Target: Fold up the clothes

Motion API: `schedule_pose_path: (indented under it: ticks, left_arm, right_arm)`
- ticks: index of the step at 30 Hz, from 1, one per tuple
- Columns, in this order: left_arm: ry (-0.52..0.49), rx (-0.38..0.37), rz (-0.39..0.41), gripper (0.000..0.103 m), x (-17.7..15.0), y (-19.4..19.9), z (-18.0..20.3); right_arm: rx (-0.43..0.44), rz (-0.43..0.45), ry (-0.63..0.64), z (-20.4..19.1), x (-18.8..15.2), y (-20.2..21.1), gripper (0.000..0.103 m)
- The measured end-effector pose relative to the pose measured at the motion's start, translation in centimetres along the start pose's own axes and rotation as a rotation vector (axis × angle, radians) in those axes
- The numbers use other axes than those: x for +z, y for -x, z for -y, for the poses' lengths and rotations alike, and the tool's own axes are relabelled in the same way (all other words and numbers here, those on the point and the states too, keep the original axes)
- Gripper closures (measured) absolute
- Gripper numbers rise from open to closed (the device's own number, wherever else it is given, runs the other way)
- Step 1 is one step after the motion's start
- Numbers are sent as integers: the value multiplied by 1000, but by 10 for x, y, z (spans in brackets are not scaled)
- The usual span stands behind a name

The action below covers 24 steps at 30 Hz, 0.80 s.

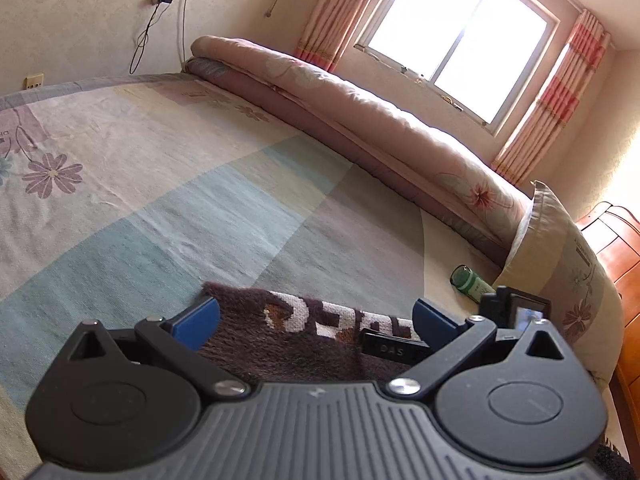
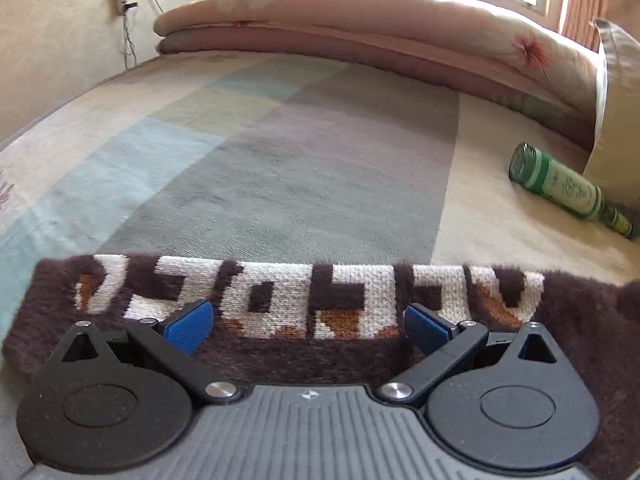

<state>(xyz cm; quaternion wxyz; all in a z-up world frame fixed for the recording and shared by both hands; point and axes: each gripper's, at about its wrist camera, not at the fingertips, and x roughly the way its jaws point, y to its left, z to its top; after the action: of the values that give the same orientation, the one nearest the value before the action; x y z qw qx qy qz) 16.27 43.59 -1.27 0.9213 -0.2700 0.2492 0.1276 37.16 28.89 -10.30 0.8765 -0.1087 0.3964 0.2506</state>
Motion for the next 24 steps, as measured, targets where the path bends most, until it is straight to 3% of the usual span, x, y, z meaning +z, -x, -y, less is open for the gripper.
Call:
schedule_pose_path:
  ticks: [3,7,10,14,18,22,24]
  left_arm:
    - [-12,-26,-31,1,-3,-5,3]
    - [-27,-61,-73,1,-6,-11,8]
    - [-43,-74,-92,1,-8,-14,14]
    - [-58,-109,-101,1,-11,-15,22]
    - [-66,-117,-109,1,-13,-20,31]
    - [-92,-115,-121,1,-16,-26,41]
    - [-99,-118,-125,1,-18,-28,45]
  right_arm:
    - [29,-21,35,-23,-1,-8,0]
    - [190,-53,140,-34,3,1,0]
    - [274,-66,98,3,4,17,0]
    - [192,-43,-14,72,-2,40,0]
    - [261,-137,-170,117,-24,38,0]
    - [246,-112,-155,93,-36,41,0]
    - [349,-122,-103,76,-35,48,0]
